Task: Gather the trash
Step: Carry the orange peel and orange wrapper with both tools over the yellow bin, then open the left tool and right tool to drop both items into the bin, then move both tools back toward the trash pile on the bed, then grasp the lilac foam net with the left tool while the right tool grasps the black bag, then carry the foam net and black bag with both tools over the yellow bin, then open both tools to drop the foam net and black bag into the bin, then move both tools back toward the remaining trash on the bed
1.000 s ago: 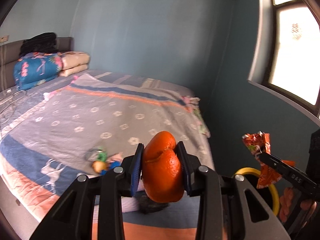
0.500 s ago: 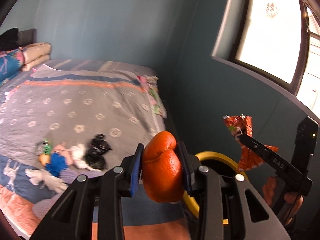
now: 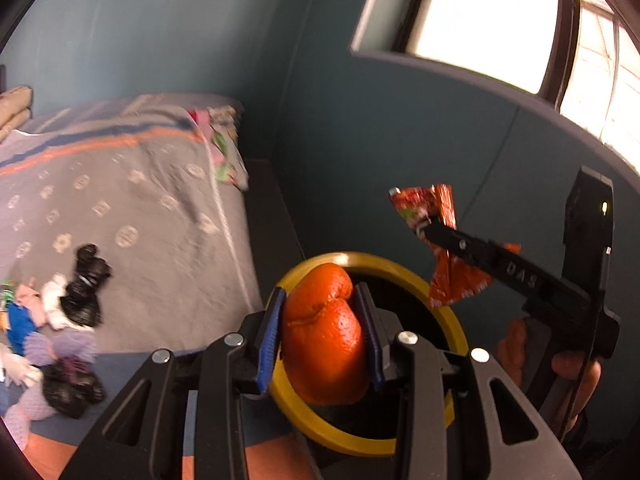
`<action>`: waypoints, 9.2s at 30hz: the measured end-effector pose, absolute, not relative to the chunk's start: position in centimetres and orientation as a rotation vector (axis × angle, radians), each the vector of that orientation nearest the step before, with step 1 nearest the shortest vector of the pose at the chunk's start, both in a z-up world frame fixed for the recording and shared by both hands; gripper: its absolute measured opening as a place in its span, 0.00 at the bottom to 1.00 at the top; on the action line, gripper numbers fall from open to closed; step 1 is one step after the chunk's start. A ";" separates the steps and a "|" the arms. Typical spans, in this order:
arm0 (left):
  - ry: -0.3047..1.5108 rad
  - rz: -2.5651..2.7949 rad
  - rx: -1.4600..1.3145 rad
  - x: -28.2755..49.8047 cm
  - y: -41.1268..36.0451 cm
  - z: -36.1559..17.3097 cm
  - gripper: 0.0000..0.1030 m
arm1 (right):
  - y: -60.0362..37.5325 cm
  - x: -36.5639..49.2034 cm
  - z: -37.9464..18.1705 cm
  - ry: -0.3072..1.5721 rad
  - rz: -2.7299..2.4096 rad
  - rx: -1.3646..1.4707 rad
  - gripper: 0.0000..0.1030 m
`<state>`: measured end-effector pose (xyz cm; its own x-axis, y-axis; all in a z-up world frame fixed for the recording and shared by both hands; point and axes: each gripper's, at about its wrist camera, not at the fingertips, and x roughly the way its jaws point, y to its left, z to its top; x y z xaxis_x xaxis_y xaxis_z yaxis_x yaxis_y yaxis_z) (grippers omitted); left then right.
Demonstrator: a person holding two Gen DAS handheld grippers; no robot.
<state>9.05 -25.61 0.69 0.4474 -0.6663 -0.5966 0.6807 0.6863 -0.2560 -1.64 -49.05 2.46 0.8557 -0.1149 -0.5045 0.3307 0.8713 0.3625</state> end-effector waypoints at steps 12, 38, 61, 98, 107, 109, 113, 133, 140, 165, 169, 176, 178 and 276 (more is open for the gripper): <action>0.766 -0.862 0.054 8.6 -28.7 -1.2 0.54 | -51.2 -1.6 0.4 0.495 -0.295 0.498 0.49; 0.523 -0.584 0.013 9.0 -16.0 3.9 0.92 | -42.7 2.4 5.2 0.439 -0.095 0.388 0.68; 0.561 -0.217 -0.025 11.4 0.9 0.3 0.92 | -26.8 9.3 5.4 0.571 0.191 0.250 0.68; 0.923 -0.183 -0.043 17.8 8.1 -13.2 0.88 | -15.4 19.8 -11.3 1.003 0.287 0.113 0.67; 0.924 -0.223 -0.027 18.1 7.3 -13.4 0.63 | -14.3 21.1 -12.0 1.014 0.328 0.109 0.56; 0.920 -0.229 -0.018 18.0 7.1 -13.4 0.57 | -13.8 21.2 -12.1 1.017 0.344 0.104 0.52; 0.915 -0.248 -0.005 17.7 6.8 -13.4 0.41 | -13.1 21.4 -12.3 1.024 0.360 0.088 0.44; 0.853 -0.276 -0.064 16.3 7.9 -10.7 0.16 | -16.0 18.4 -5.4 0.837 0.349 0.160 0.27; 0.806 -0.264 -0.115 15.3 9.2 -8.5 0.16 | -16.7 16.6 -3.1 0.785 0.343 0.175 0.27; 0.636 -0.248 -0.133 11.5 7.7 -1.7 0.17 | -20.0 12.1 1.6 0.636 0.318 0.237 0.27; 0.615 -0.254 -0.135 11.0 7.0 -0.6 0.17 | -21.3 11.4 2.5 0.602 0.310 0.249 0.27; 0.579 -0.269 -0.134 10.3 5.1 1.4 0.17 | -23.2 9.8 4.3 0.533 0.296 0.267 0.27; 0.566 -0.278 -0.135 10.0 4.5 2.1 0.17 | -24.0 9.3 4.7 0.511 0.290 0.273 0.27; 0.565 -0.478 -0.041 11.4 -12.5 4.1 0.92 | -39.4 3.4 5.9 0.374 0.002 0.371 0.63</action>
<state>11.44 -12.47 4.06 0.7384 -0.4468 -0.5052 0.4248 0.8899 -0.1662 3.42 -39.38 5.88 0.9318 0.0700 -0.3562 0.0654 0.9328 0.3544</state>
